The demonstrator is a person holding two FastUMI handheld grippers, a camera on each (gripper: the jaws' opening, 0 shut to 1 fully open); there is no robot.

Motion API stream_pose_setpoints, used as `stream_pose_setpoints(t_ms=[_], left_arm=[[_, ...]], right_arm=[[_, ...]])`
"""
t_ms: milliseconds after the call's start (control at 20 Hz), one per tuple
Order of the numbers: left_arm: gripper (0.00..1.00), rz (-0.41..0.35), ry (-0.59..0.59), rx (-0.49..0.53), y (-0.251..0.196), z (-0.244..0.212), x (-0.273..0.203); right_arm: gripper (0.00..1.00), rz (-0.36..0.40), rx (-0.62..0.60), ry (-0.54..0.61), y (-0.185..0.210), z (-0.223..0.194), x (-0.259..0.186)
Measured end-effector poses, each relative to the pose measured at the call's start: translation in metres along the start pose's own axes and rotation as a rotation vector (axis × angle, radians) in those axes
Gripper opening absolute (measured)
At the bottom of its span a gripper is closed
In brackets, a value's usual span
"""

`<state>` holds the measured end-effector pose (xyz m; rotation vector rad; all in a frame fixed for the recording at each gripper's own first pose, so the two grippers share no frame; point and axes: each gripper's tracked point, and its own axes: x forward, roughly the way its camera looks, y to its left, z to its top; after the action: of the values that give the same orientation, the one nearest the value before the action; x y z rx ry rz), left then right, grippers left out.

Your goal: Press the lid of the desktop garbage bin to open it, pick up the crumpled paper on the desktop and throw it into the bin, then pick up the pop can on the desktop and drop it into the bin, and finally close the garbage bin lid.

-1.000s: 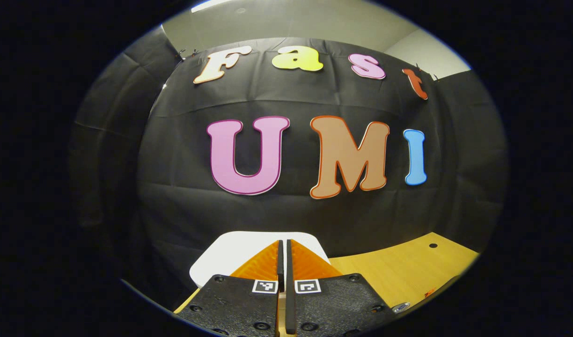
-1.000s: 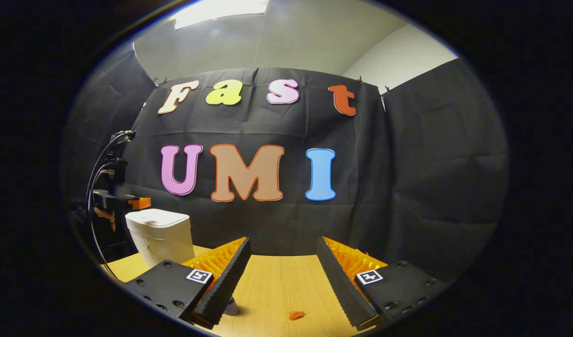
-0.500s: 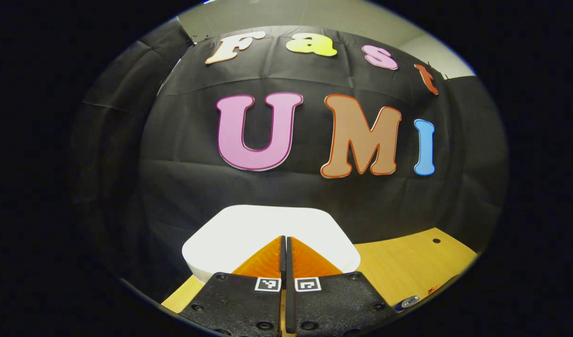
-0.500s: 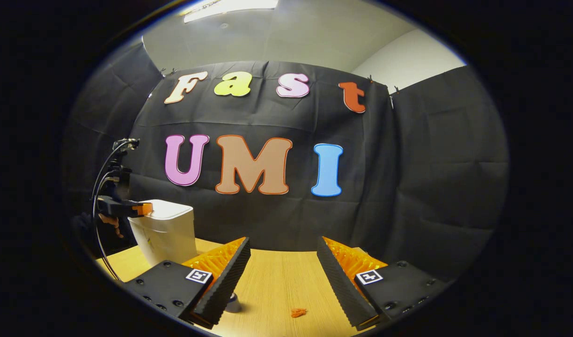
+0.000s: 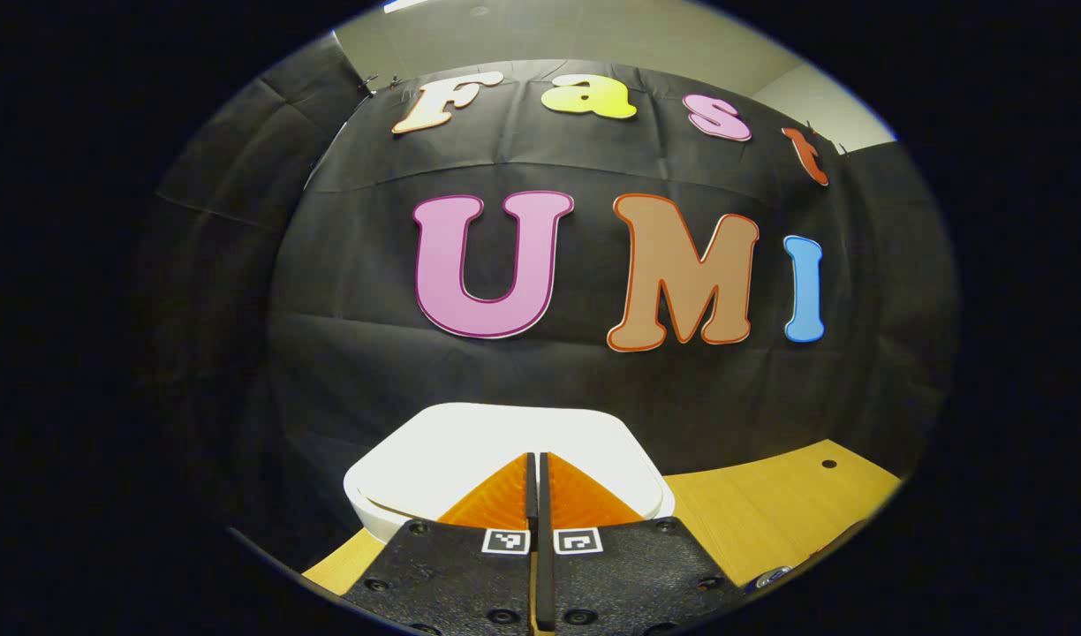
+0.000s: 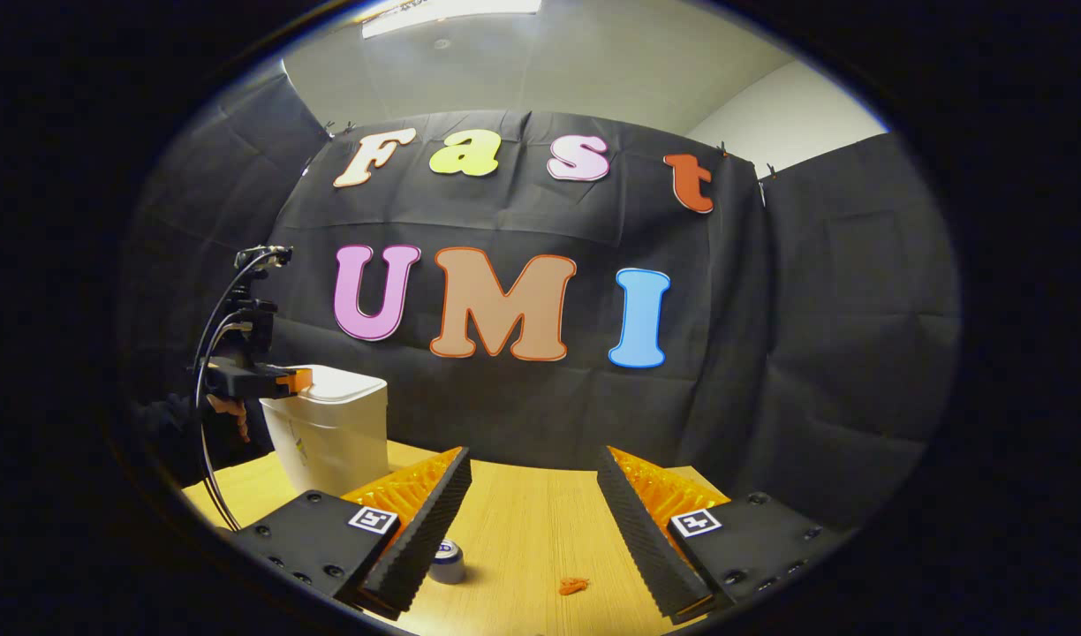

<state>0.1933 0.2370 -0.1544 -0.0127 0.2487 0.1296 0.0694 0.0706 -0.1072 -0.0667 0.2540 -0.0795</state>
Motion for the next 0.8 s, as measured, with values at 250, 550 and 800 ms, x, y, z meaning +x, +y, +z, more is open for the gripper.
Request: stream_pose_setpoints(t_ms=[250, 550, 800], left_arm=[[0.0, 0.007, -0.117, 0.047, -0.005, 0.057, -0.009], [0.0, -0.01, -0.176, 0.048, -0.031, 0.099, -0.046], [0.21, -0.042, -0.212, 0.04, -0.065, 0.116, -0.098]], right_arm=[[0.96, -0.015, 0.024, -0.027, -0.014, 0.006, -0.007], [0.96, -0.004, 0.045, -0.065, -0.029, 0.016, -0.013], [0.96, 0.012, 0.07, -0.064, -0.048, 0.012, -0.016]])
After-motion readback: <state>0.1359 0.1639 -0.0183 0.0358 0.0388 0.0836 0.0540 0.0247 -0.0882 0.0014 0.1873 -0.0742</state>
